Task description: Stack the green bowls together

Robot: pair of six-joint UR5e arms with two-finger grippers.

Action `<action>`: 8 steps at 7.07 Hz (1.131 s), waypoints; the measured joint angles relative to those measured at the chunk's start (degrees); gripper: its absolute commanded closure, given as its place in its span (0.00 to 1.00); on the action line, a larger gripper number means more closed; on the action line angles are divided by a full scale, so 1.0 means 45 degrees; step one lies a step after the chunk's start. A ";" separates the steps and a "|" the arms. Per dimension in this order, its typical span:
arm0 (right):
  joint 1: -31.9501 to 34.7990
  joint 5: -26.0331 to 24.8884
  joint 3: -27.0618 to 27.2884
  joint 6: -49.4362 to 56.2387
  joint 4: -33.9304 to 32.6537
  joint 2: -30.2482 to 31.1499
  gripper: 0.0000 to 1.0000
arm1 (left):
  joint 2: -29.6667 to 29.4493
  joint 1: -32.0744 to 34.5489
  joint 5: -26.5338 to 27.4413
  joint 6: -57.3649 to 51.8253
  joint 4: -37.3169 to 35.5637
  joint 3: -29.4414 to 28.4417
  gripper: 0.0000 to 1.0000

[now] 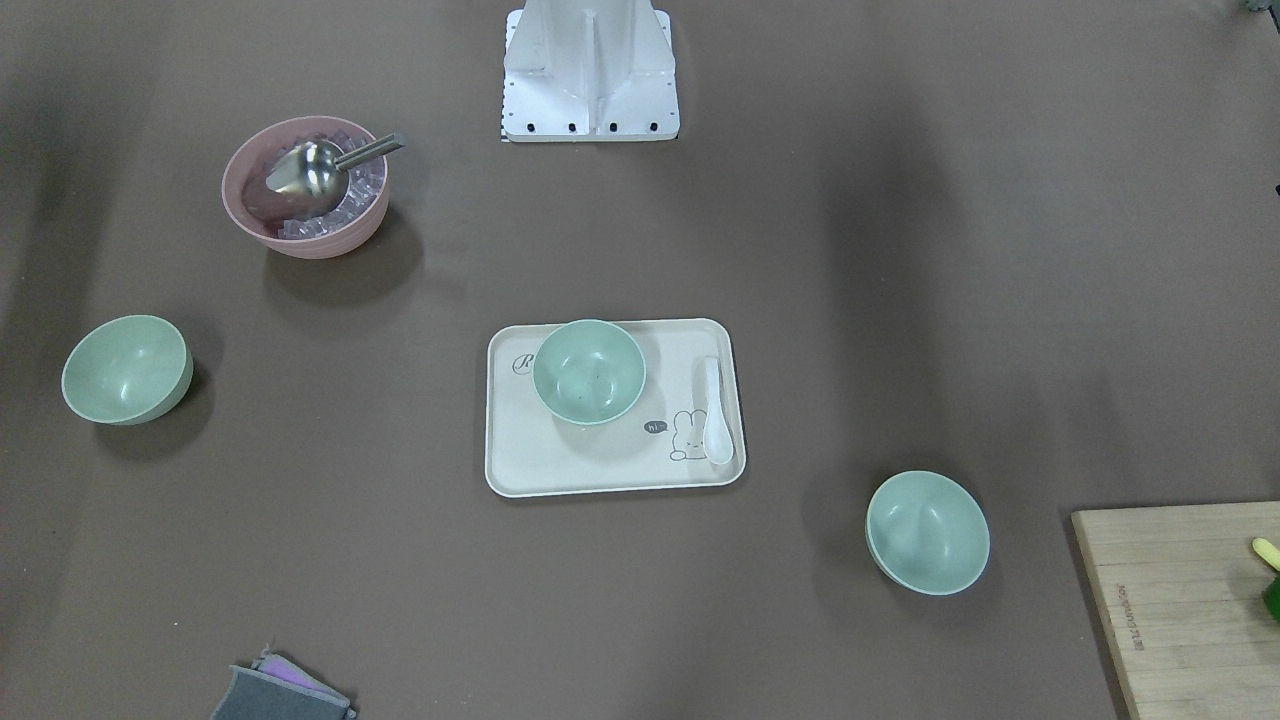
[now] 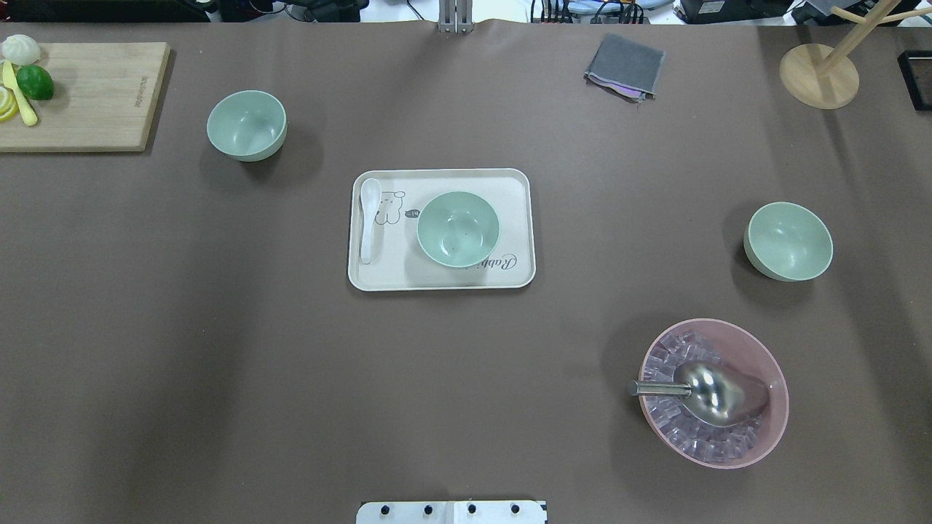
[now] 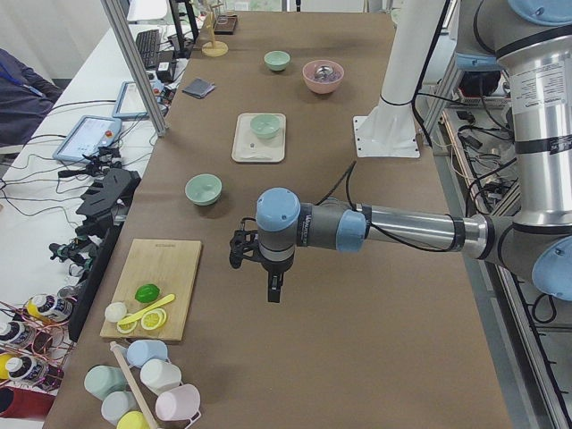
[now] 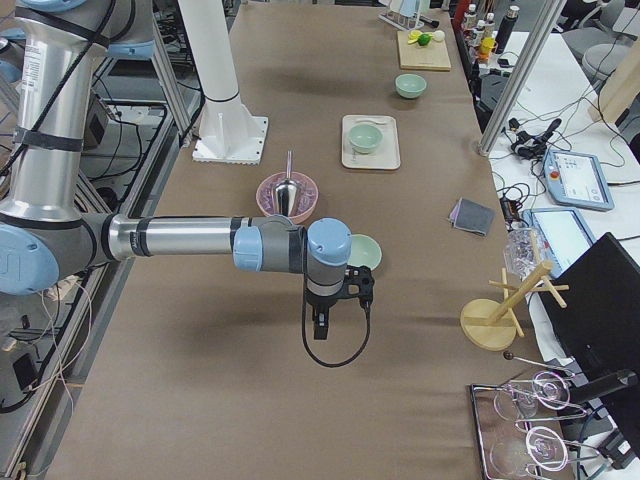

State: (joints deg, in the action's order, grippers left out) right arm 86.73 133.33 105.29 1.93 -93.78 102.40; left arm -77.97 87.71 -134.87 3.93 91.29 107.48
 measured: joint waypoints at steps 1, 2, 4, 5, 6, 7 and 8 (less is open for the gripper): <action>-0.0014 0.0015 0.0007 0.0000 0.0005 -0.0006 0.00 | 0.0019 0.0000 0.0021 -0.0005 0.0043 -0.0002 0.01; -0.0024 0.0073 0.0006 0.0000 0.0079 -0.0011 0.00 | 0.0030 -0.0006 0.0044 -0.0021 0.0117 -0.0004 0.01; -0.0046 0.0178 -0.0072 -0.0009 0.0675 0.0063 0.00 | 0.0037 -0.0016 0.0008 -0.0031 0.0175 -0.0004 0.01; -0.0049 0.0190 -0.0099 -0.0005 0.0837 0.0084 0.00 | -0.0010 -0.0019 -0.0014 -0.0009 0.0180 -0.0025 0.01; -0.0053 0.0192 -0.0105 -0.0002 0.0908 0.0087 0.00 | -0.0108 -0.0017 -0.0023 0.0044 0.0182 -0.0014 0.01; -0.0053 0.0179 -0.0105 -0.0017 0.0940 0.0072 0.00 | -0.0197 -0.0009 -0.0010 0.0057 0.0219 0.0071 0.01; -0.0054 0.0126 -0.0135 -0.0057 0.0951 0.0040 0.00 | -0.0332 -0.0003 0.0025 0.0032 0.0299 0.0128 0.01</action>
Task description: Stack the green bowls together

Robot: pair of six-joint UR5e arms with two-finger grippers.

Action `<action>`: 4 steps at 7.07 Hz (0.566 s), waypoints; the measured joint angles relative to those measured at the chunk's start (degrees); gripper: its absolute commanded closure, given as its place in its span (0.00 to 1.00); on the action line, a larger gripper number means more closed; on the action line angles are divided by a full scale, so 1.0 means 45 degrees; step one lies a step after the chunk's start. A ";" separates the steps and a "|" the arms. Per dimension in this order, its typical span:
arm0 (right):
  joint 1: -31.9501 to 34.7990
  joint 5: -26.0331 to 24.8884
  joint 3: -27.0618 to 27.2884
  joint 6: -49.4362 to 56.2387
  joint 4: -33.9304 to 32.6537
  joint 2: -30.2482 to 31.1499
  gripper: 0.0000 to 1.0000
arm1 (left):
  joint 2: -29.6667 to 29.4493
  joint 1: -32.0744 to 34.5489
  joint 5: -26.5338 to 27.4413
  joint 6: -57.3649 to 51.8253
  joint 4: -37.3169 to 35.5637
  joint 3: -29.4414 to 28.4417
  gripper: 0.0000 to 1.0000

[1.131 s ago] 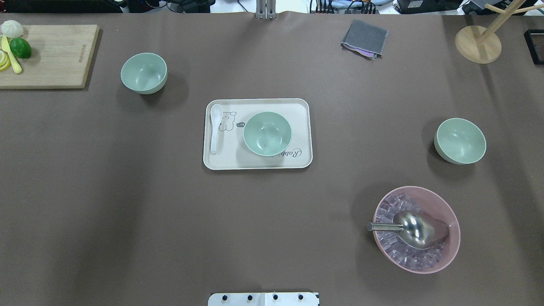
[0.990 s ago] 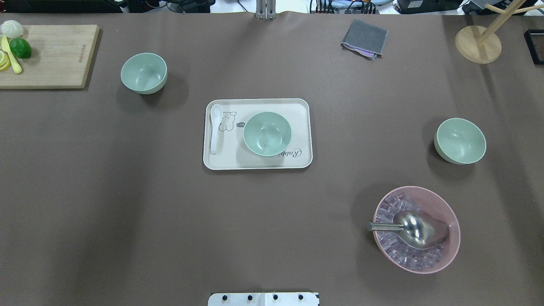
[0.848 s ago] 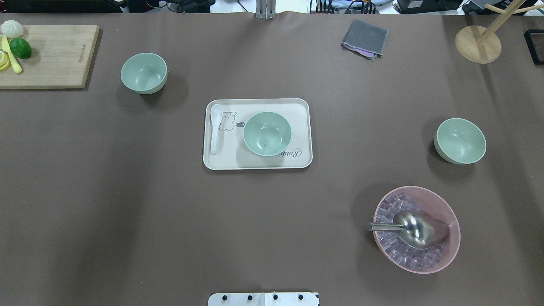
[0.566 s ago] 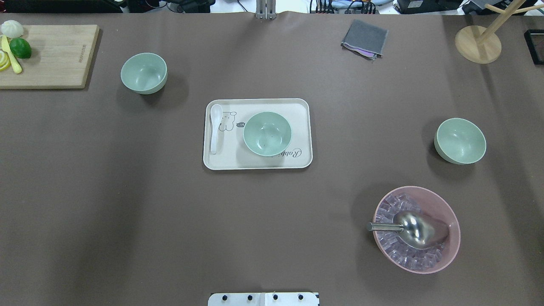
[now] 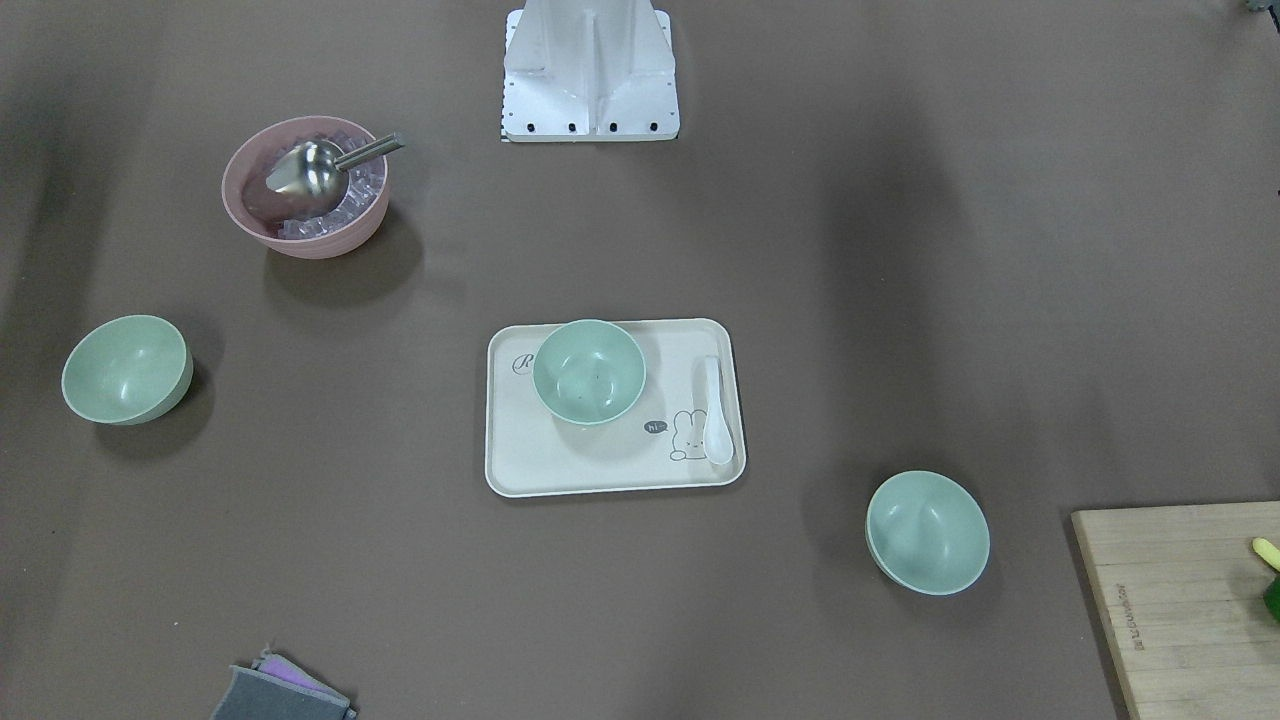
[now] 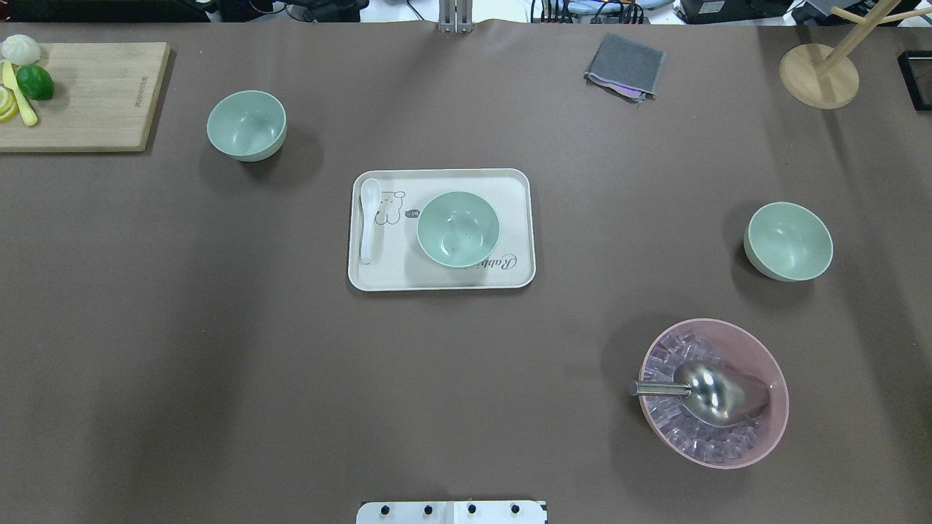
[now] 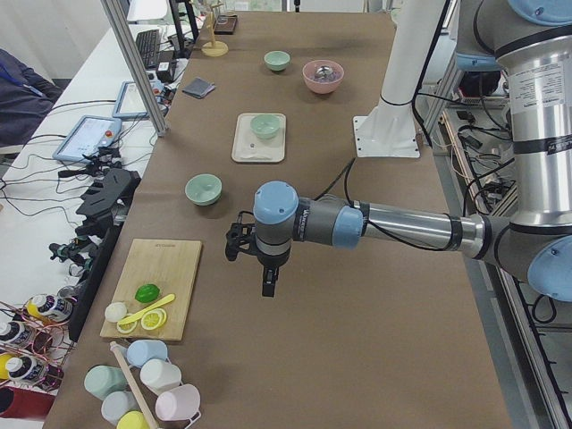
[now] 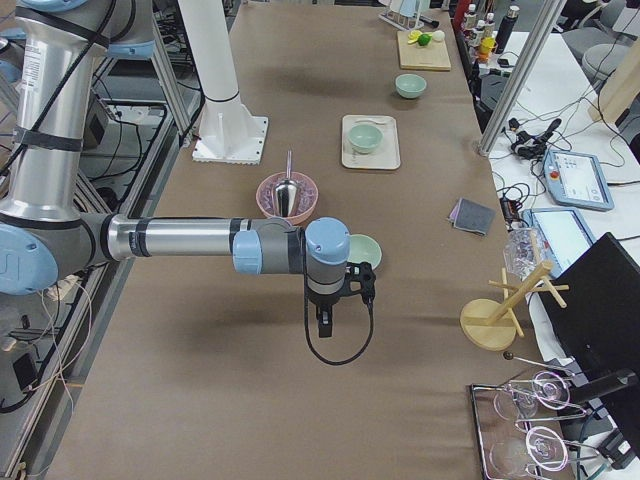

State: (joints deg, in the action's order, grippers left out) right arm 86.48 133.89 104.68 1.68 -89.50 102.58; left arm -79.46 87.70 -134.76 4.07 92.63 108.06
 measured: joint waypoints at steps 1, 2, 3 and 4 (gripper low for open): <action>0.0000 -0.0109 -0.0084 -0.0015 0.0029 -0.0041 0.00 | -0.0208 0.0001 0.0016 -0.0028 0.0201 0.0023 0.01; 0.0000 -0.0191 -0.0208 -0.0010 0.0327 -0.0054 0.00 | -0.0372 0.0002 0.0023 -0.0034 0.0890 -0.0009 0.01; 0.0000 -0.0215 -0.0440 -0.0008 0.0993 -0.0056 0.00 | -0.0422 0.0003 0.0024 -0.0027 0.2473 -0.0319 0.01; 0.0000 -0.0207 -0.0807 -0.0020 0.1912 -0.0069 0.00 | -0.0427 0.0003 0.0073 -0.0005 0.4789 -0.0992 0.01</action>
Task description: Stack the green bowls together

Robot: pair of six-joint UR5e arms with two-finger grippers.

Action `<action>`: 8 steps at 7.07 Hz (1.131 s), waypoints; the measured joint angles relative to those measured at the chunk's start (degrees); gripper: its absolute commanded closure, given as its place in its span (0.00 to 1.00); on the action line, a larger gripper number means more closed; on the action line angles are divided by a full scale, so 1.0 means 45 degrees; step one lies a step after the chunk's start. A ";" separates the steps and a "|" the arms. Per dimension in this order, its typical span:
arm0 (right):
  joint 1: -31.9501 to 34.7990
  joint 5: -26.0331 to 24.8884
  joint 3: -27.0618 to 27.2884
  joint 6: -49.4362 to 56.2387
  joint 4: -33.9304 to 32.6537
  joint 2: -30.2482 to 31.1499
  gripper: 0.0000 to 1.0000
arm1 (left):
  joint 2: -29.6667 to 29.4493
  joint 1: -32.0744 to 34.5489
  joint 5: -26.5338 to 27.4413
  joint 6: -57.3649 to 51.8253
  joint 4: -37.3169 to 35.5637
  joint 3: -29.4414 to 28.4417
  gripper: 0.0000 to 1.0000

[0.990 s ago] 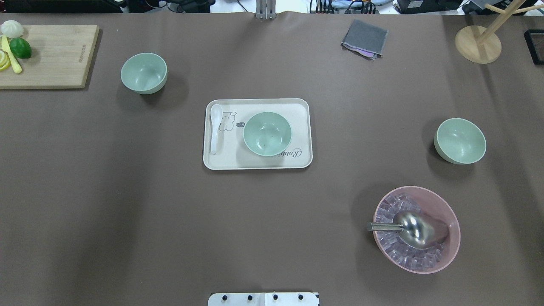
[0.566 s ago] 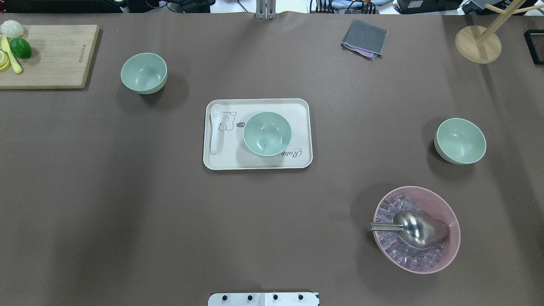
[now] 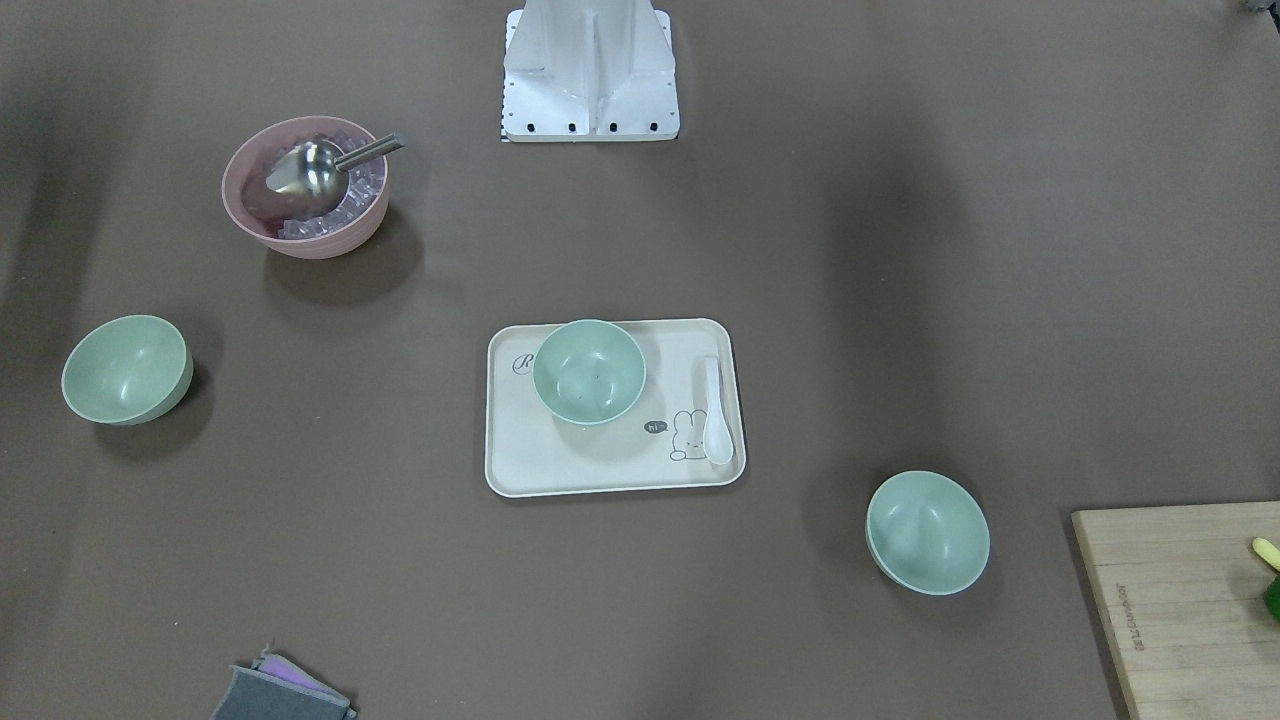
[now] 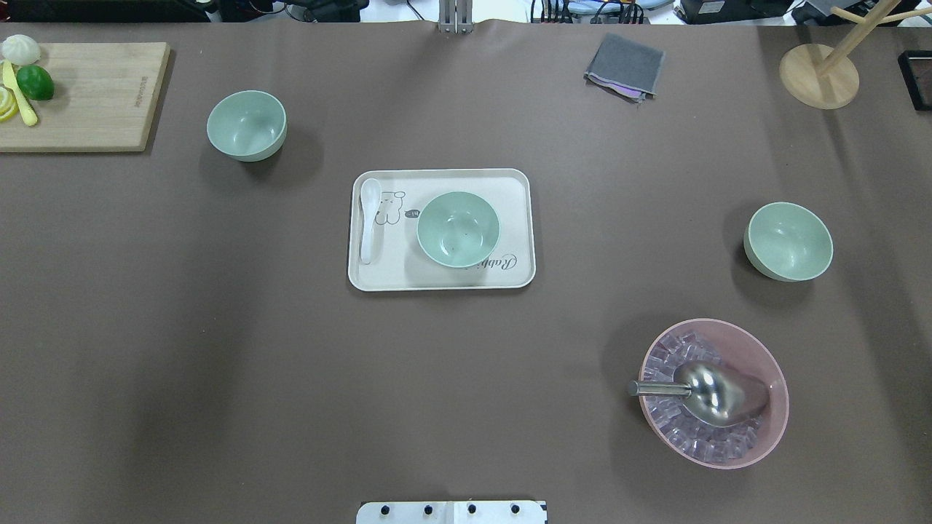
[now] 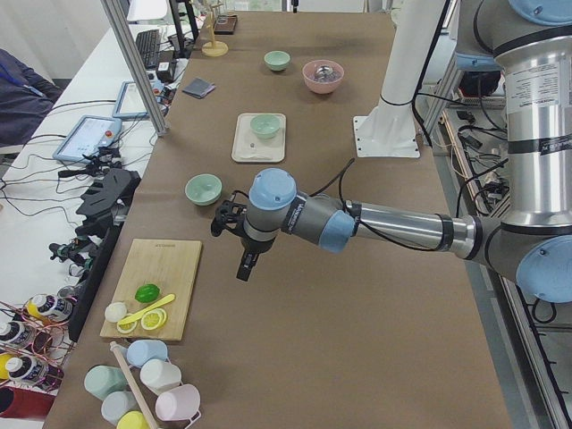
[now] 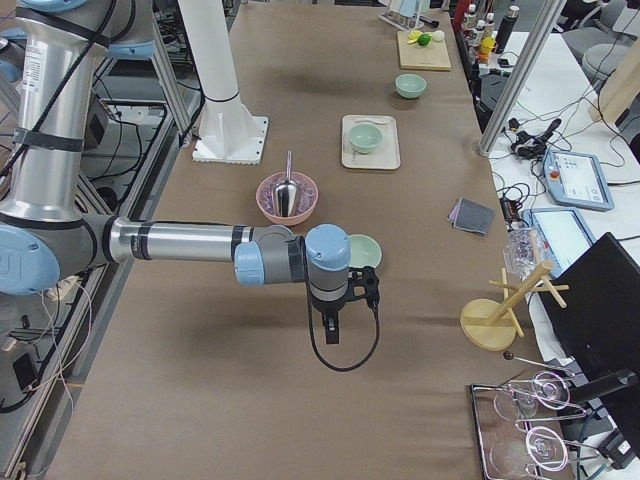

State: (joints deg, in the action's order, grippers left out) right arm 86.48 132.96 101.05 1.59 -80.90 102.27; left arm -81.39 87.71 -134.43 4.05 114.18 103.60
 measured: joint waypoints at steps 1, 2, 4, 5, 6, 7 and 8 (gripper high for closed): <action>0.0000 0.0001 -0.0250 -0.0017 0.1185 -0.0013 0.00 | -0.0196 -0.0002 0.0204 0.0042 0.1869 -0.0712 0.01; 0.0000 -0.0020 -0.0350 -0.0056 0.2370 -0.0030 0.00 | -0.0681 -0.0011 0.0421 0.0047 0.2627 -0.1344 0.01; -0.0101 0.0006 -0.0388 -0.0796 0.3344 -0.0538 0.00 | -0.1382 -0.0024 0.0431 0.0030 0.2790 -0.2087 0.01; -0.0372 -0.0011 -0.0399 -0.1607 0.3425 -0.0913 0.00 | -0.1612 -0.0114 0.0346 0.0148 0.2849 -0.2269 0.02; -0.0743 -0.0068 -0.0413 -0.2519 0.3441 -0.1253 0.00 | -0.1901 -0.0548 0.0268 0.0621 0.2831 -0.2384 0.01; -0.1185 -0.0197 -0.0426 -0.3566 0.3455 -0.1580 0.00 | -0.2382 -0.1365 0.0309 0.1860 0.2814 -0.2607 0.00; -0.1701 -0.0505 -0.0435 -0.4617 0.3476 -0.1849 0.00 | -0.3044 -0.2170 0.0578 0.3261 0.2809 -0.3063 0.02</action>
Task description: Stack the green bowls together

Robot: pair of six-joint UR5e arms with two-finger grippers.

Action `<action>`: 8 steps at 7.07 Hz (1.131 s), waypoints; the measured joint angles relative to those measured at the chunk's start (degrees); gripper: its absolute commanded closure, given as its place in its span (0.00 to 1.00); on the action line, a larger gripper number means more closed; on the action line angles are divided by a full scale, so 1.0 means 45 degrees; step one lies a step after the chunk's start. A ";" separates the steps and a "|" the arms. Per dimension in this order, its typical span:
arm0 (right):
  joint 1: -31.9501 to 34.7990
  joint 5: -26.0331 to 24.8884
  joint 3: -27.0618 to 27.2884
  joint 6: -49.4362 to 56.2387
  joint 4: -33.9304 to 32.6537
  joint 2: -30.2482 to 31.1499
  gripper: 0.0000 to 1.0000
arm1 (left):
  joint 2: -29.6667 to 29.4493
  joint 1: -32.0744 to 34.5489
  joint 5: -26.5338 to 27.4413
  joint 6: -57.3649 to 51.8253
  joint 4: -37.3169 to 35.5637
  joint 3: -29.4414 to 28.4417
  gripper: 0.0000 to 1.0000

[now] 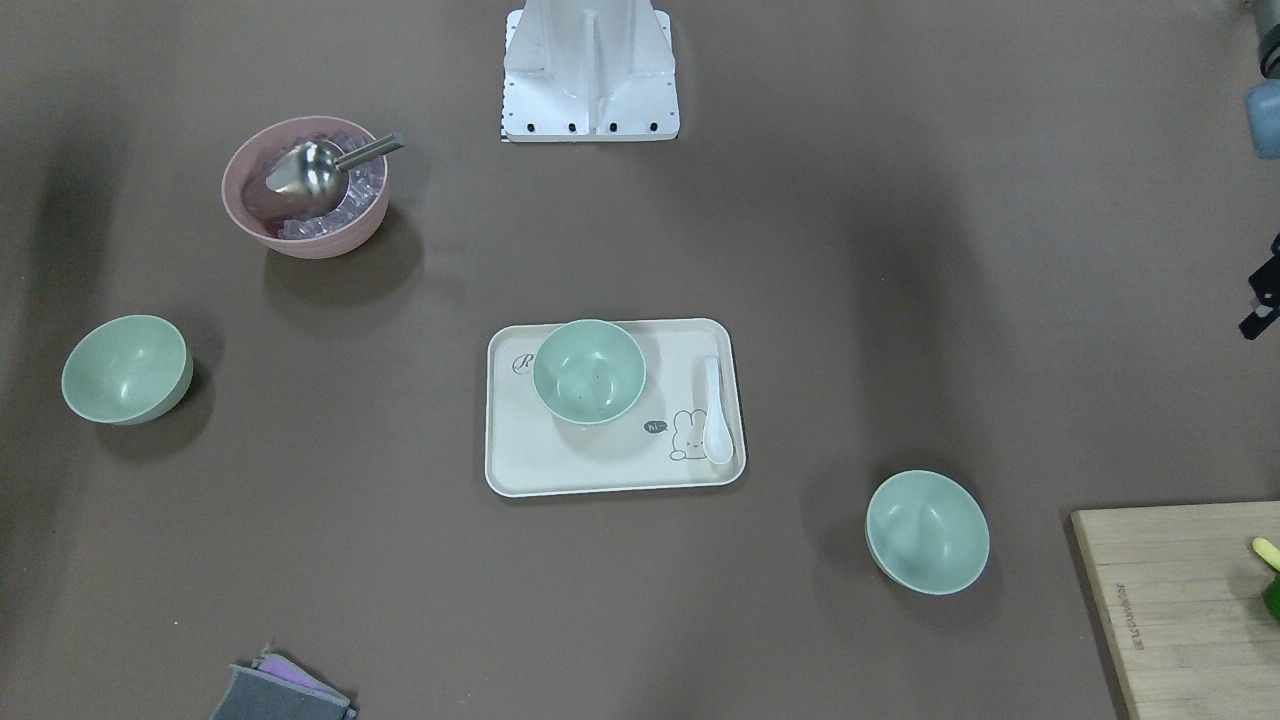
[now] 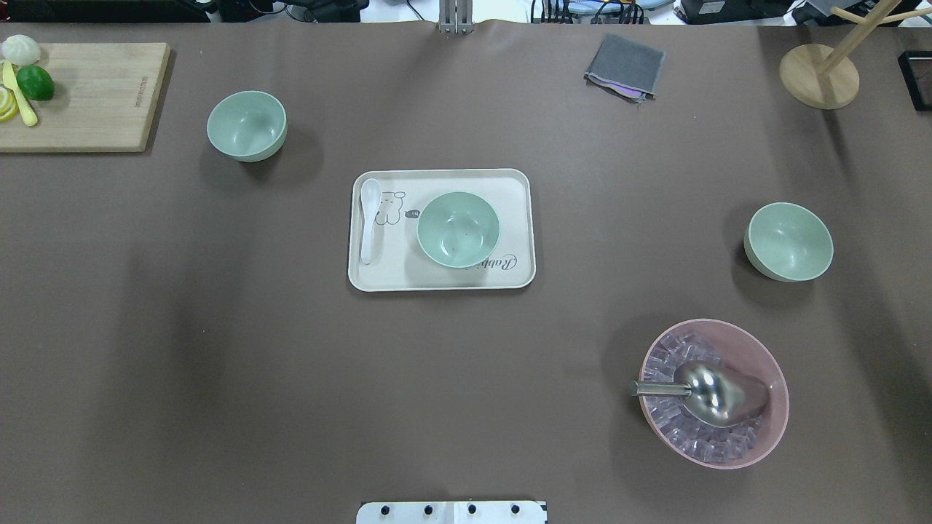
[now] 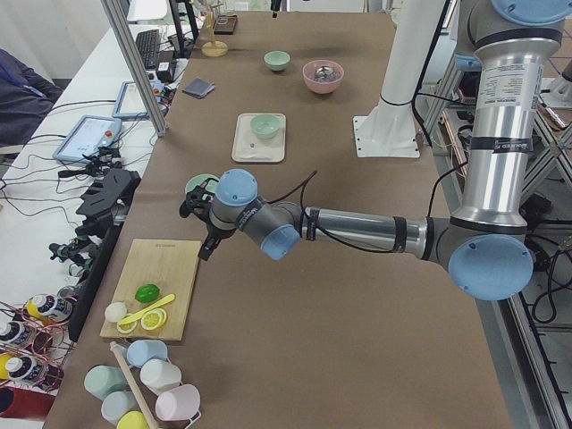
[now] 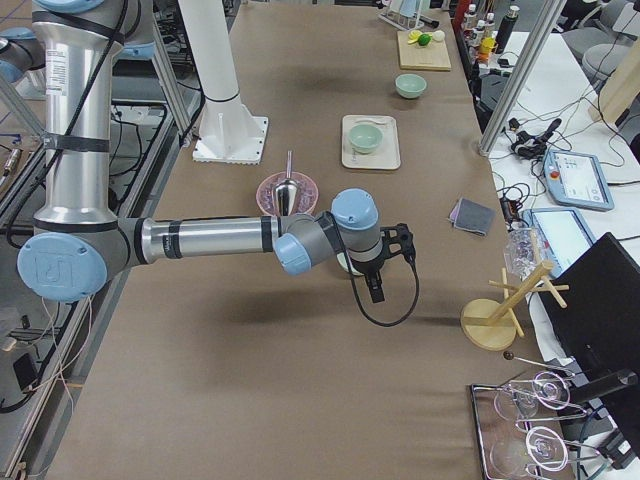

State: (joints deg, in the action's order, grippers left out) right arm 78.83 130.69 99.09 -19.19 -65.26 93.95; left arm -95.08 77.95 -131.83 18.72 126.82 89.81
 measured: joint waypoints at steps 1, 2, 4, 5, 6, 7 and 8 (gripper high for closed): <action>-0.0583 -0.0420 -0.0016 -0.1044 0.0017 -0.0251 0.01 | -0.0996 -0.0905 0.0452 0.1151 -0.0077 -0.0707 0.03; -0.1081 -0.0744 -0.0033 -0.1995 0.0025 -0.0458 0.01 | -0.2099 -0.1763 0.0730 0.2464 -0.0143 -0.1556 0.09; -0.1611 -0.1140 -0.0042 -0.2993 0.0046 -0.0589 0.01 | -0.3676 -0.3257 0.0978 0.4964 -0.0172 -0.2650 0.27; -0.1689 -0.1188 -0.0032 -0.3105 0.0059 -0.0593 0.01 | -0.4134 -0.3762 0.1405 0.5427 -0.0170 -0.2999 0.57; -0.1742 -0.1208 -0.0017 -0.3142 0.0065 -0.0591 0.01 | -0.4477 -0.4184 0.2094 0.5572 -0.0152 -0.3309 0.62; -0.1774 -0.1221 -0.0011 -0.3152 0.0067 -0.0588 0.01 | -0.4761 -0.4394 0.2528 0.5570 -0.0131 -0.3603 0.63; -0.1796 -0.1231 -0.0011 -0.3156 0.0068 -0.0589 0.01 | -0.4991 -0.4486 0.2724 0.5545 -0.0117 -0.3880 0.64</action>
State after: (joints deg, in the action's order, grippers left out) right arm 70.74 125.15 99.04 -33.39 -64.95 91.30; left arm -117.54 57.76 -119.57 43.68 126.30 72.35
